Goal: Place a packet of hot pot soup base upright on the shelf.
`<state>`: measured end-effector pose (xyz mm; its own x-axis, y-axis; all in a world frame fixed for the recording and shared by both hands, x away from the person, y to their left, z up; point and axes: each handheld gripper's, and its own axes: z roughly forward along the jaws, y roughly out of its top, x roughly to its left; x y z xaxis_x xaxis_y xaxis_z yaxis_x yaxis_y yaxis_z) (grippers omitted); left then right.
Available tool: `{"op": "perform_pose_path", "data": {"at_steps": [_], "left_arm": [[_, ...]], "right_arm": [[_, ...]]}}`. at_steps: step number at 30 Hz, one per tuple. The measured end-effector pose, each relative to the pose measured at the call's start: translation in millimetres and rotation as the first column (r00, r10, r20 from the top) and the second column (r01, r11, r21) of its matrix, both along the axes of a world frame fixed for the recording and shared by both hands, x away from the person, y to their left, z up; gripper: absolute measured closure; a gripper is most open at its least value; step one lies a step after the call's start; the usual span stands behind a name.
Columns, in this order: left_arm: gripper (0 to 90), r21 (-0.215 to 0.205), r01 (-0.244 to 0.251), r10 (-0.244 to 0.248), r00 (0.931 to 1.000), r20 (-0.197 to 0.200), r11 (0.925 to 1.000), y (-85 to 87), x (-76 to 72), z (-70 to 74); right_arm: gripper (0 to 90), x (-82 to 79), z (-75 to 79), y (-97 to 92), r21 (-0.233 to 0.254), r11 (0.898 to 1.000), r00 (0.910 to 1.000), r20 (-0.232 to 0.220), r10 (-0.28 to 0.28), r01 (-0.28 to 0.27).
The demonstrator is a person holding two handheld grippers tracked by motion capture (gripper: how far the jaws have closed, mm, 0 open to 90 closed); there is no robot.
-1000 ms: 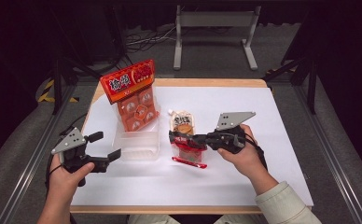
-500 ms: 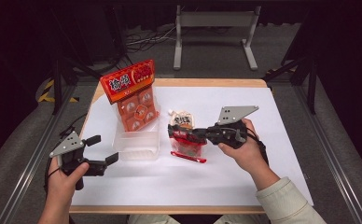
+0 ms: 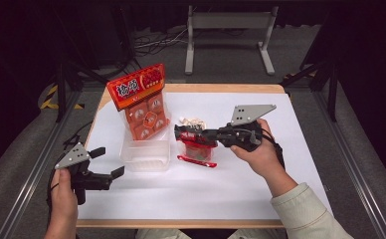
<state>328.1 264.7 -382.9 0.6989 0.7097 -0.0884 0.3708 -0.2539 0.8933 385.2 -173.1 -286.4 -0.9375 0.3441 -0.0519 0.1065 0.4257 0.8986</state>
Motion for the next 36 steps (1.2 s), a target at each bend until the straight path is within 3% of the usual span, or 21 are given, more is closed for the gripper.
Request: {"op": "perform_pose_path", "data": {"at_steps": [20,36], "left_arm": [[2.0,0.022,-0.007,0.007,0.9999,-0.015,0.9997,-1.1,-4.8,-8.0],[1.9,0.005,-0.017,0.017,0.9997,-0.015,0.9998,0.6,-1.5,-9.4]], "right_arm": [[90.0,19.4,18.5,40.4,-0.030,0.998,0.9961,0.068,0.056,-0.054],[89.9,37.4,25.8,70.0,-0.049,0.996,0.9915,0.105,0.077,-0.073]]}}
